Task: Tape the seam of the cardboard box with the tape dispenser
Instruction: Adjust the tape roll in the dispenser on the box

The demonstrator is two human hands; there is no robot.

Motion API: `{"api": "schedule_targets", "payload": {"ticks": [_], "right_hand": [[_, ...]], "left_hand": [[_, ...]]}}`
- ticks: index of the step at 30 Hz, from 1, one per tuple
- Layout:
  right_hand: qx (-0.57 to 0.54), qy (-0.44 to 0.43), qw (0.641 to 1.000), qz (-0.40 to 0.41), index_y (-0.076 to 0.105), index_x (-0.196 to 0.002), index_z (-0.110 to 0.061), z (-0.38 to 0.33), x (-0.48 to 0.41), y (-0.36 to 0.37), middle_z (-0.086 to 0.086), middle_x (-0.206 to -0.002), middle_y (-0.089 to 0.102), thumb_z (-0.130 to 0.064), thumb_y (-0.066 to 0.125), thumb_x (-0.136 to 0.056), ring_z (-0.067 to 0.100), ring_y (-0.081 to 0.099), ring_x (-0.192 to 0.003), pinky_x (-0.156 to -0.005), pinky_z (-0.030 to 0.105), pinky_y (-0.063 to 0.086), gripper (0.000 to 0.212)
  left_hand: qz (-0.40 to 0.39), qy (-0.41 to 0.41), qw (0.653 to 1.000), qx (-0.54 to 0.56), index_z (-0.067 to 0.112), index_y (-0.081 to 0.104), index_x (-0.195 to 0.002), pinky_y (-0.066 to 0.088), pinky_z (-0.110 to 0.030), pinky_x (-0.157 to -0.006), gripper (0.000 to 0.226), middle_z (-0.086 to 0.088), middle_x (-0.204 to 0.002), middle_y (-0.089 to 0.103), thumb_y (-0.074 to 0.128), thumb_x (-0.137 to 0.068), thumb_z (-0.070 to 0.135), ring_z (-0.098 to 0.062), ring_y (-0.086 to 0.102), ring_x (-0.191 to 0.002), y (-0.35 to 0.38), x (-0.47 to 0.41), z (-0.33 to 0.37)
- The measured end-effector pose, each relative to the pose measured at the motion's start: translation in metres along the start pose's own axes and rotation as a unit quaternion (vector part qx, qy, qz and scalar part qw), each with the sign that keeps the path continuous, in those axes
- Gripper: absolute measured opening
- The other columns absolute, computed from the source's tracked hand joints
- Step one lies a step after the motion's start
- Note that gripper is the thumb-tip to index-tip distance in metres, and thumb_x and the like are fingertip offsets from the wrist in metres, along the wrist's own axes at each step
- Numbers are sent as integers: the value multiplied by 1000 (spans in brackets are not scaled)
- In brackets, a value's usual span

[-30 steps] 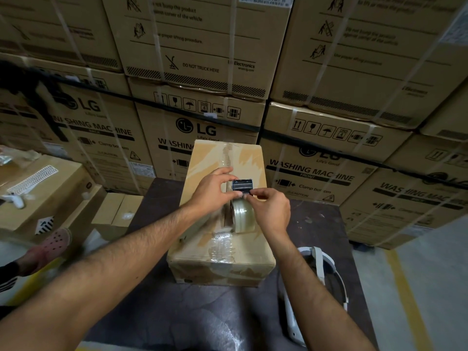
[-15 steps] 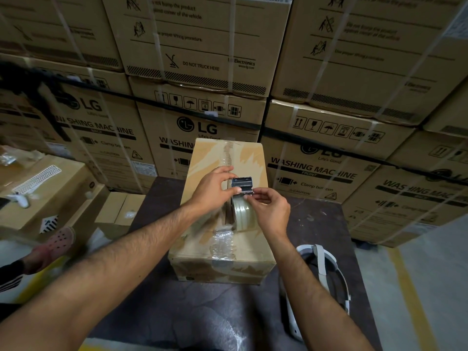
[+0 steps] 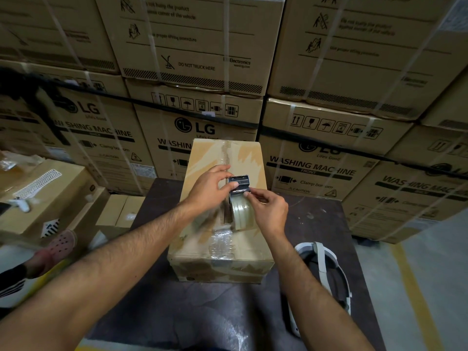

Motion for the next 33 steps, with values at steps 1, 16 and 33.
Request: {"api": "schedule_targets", "payload": {"ticks": [1, 16, 33], "right_hand": [[-4, 1, 1000, -1, 86, -98, -26, 0, 0, 0, -18, -84, 79, -39, 90, -83, -3, 74, -81, -86, 35, 63, 20], [-17, 6, 1000, 11, 86, -94, -29, 1, 0, -3, -18, -84, 80, -38, 89, -85, -3, 75, -82, -84, 38, 64, 13], [96, 57, 993, 35, 77, -88, -28, -14, 4, 0, -14, -80, 74, -41, 73, -93, 12, 71, -79, -77, 36, 60, 15]], "left_hand": [[3, 3, 1000, -2, 17, 73, -126, 38, -39, -119, 37, 7, -152, 54, 69, -97, 39, -8, 47, -140, 0, 0, 1], [-8, -9, 1000, 8, 20, 73, -128, 36, -42, -122, 55, 9, -153, 53, 89, -78, 40, -9, 46, -142, 3, -3, -6], [1, -17, 1000, 10, 16, 73, -129, 35, -38, -122, 58, 8, -154, 52, 90, -77, 36, -10, 46, -142, 0, 0, 1]]}}
Point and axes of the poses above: each hand's wrist, its own x-axis away from the middle knuckle, its own y-axis out of the palm, z = x × y, the point moved 5 cm from there along -x, towards the middle knuckle
